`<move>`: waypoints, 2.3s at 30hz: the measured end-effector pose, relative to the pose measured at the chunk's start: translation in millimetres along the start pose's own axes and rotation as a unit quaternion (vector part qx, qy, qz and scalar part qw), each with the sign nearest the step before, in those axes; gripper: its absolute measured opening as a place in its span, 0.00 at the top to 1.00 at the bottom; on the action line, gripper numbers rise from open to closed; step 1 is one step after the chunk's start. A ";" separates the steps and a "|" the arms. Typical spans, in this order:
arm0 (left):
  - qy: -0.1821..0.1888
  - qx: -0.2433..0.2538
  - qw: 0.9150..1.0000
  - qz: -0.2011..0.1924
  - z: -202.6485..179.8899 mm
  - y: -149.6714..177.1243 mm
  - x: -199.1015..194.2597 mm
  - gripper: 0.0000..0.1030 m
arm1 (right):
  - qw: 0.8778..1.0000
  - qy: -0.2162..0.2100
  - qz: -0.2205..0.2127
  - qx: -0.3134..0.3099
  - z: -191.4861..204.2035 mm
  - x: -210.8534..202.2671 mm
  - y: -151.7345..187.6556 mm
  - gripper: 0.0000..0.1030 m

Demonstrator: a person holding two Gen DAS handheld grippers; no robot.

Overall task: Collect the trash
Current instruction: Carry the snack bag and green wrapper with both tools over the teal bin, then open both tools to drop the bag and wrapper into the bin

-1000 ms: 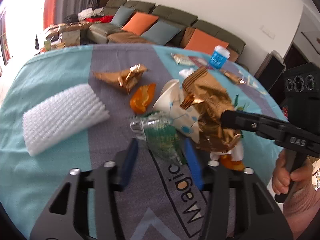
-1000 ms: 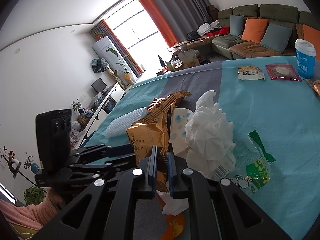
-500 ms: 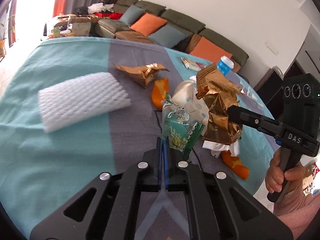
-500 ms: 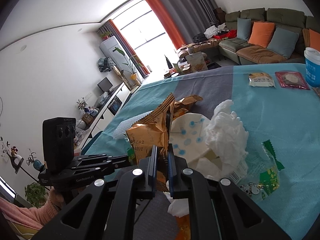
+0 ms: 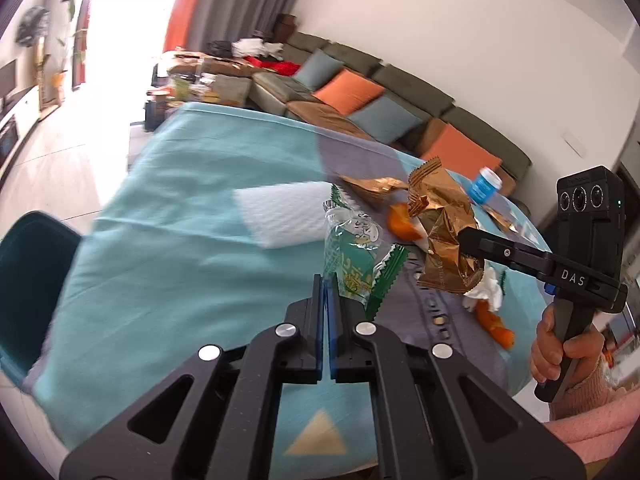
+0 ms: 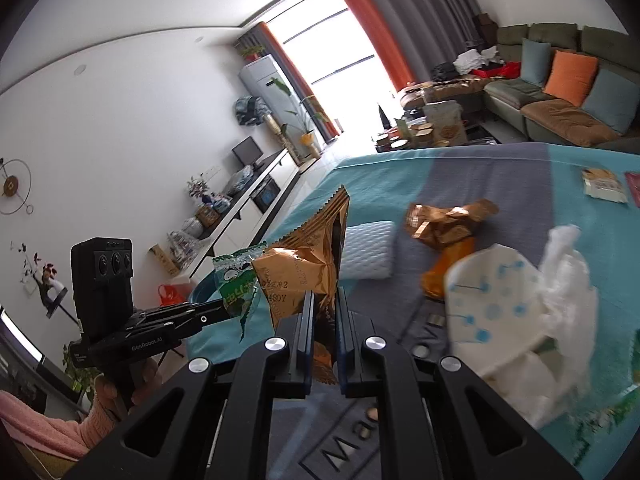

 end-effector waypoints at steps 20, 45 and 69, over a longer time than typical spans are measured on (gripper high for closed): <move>-0.103 -0.087 0.988 -0.072 103.8 4.0 -94.3 0.98 | 0.991 -0.098 0.058 -0.076 79.2 96.6 -37.7 0.92; -0.198 -0.160 0.962 -0.098 194.2 3.5 -139.7 0.98 | 0.975 -0.154 0.119 -0.108 154.5 208.9 -66.7 0.92; -0.242 -0.211 0.945 -0.058 253.4 8.0 -99.5 0.98 | 0.967 -0.114 0.196 -0.116 182.1 296.2 -51.1 0.92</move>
Point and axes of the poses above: each gripper's, at about its wrist camera, not at the fingertips, and x roughly the way its jaws point, z to its left, y to its underside, the point moved 1 cm from there along x, roughly the way its jaws point, and after that the axes turned 5 degrees about -x, right-handed, at the moved point
